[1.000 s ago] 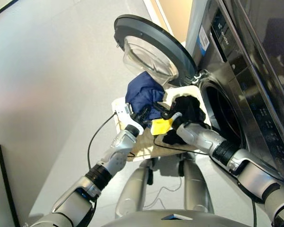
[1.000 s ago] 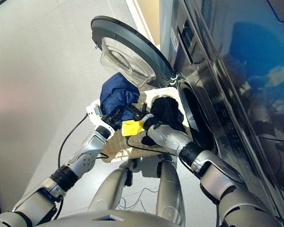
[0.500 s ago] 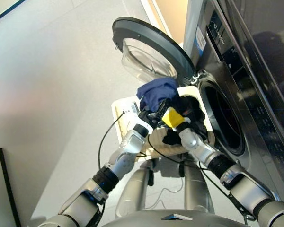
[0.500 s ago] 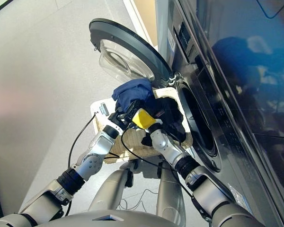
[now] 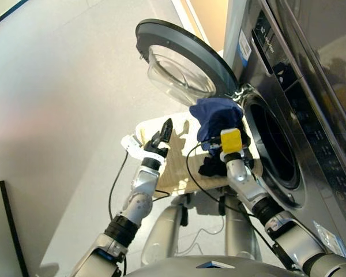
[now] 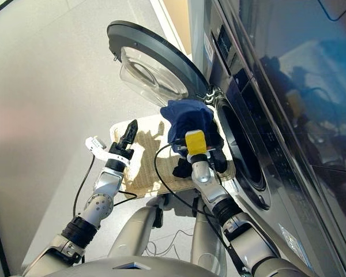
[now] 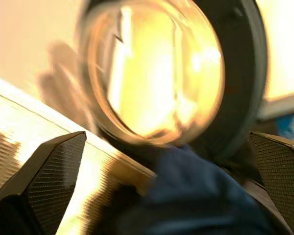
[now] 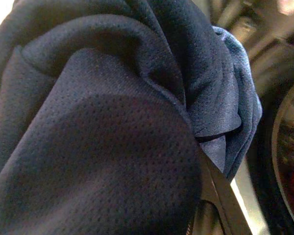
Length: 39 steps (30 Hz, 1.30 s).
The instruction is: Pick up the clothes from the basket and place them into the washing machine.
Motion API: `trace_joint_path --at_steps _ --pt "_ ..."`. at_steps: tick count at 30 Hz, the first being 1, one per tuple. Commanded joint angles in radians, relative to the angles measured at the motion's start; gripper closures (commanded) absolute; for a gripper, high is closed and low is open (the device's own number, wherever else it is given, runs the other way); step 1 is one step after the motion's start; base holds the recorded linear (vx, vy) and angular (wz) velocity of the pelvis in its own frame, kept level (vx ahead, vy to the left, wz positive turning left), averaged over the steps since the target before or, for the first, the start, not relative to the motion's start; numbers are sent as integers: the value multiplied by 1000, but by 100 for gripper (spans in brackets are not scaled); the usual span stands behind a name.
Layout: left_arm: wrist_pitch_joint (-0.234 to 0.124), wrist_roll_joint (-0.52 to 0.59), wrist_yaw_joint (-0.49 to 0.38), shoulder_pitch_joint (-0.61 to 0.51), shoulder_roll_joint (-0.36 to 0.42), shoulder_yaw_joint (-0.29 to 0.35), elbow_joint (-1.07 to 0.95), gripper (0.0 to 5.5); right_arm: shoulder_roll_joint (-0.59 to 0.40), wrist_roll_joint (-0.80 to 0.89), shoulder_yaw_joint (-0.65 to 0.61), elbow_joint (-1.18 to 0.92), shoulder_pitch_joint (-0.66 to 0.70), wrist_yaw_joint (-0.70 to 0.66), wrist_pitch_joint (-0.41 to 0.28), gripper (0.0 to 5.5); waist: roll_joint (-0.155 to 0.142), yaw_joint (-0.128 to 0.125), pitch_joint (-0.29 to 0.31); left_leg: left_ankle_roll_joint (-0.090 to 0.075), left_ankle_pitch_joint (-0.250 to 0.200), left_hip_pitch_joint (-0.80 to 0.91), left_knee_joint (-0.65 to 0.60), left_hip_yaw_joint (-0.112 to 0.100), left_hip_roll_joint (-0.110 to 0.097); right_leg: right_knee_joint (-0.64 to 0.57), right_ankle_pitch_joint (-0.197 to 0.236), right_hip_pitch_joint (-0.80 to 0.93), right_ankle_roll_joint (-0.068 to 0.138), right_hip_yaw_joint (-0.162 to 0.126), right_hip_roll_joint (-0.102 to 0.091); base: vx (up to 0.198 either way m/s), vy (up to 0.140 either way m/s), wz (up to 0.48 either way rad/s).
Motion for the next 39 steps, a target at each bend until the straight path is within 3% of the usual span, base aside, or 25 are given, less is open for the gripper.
trace_joint_path --at_steps 1,5,16,19,24,29,35,36,37,39 --pt "-71 142 67 -36 -3 53 76 0 48 85 -50 -52 -29 -31 -117 550 -1 -7 -11 25 -20 -90 72 19 -48 -83 28 40 64 -1 -1 0 0 0" --pt "-70 281 132 -57 5 61 197 0 52 163 -111 -15 -56 -53 -135 550 11 -7 10 33 -32 -138 115 21 -49 -28 14 -17 60 5 -2 -16 7 16" --pt "-54 425 218 -146 -5 93 449 0 6 325 -317 90 -261 -143 -205 550 31 -9 74 57 -137 -428 443 17 -30 270 -72 -288 32 15 6 -41 -5 30" --pt "-55 434 227 -161 8 94 439 0 -44 373 -375 165 -360 -171 -216 550 43 4 76 61 -160 -493 510 8 -25 326 -93 -349 27 17 4 0 0 0" --pt "-57 447 237 -189 40 99 443 0 -163 414 -432 230 -522 -214 -228 550 55 18 84 63 -185 -566 571 10 -18 398 -118 -438 18 33 19 0 0 0" --pt "-48 468 227 -179 57 79 450 0 -324 497 -497 177 -679 -248 -325 550 60 24 80 64 -202 -594 595 14 -10 425 -130 -478 20 43 33 22 -1 -29" --pt "-43 475 218 -167 46 76 497 0 -402 537 -533 203 -678 -236 -369 550 53 21 61 62 -203 -570 568 16 -10 411 -131 -466 23 45 38 37 -8 -40" --pt "-43 473 215 -169 45 79 505 0 -399 548 -523 229 -671 -218 -357 250 49 19 57 61 -202 -565 562 16 -9 405 -129 -461 23 44 39 0 0 0" --pt "-43 473 212 -170 44 82 515 0 -395 551 -499 252 -659 -187 -334 0 44 15 53 60 -201 -560 554 17 -7 396 -125 -455 22 42 39 0 0 0" --pt "-41 471 208 -178 41 89 537 0 -381 560 -452 324 -639 -128 -283 0 34 9 50 58 -197 -549 537 19 -4 376 -118 -442 21 41 41 0 0 0"
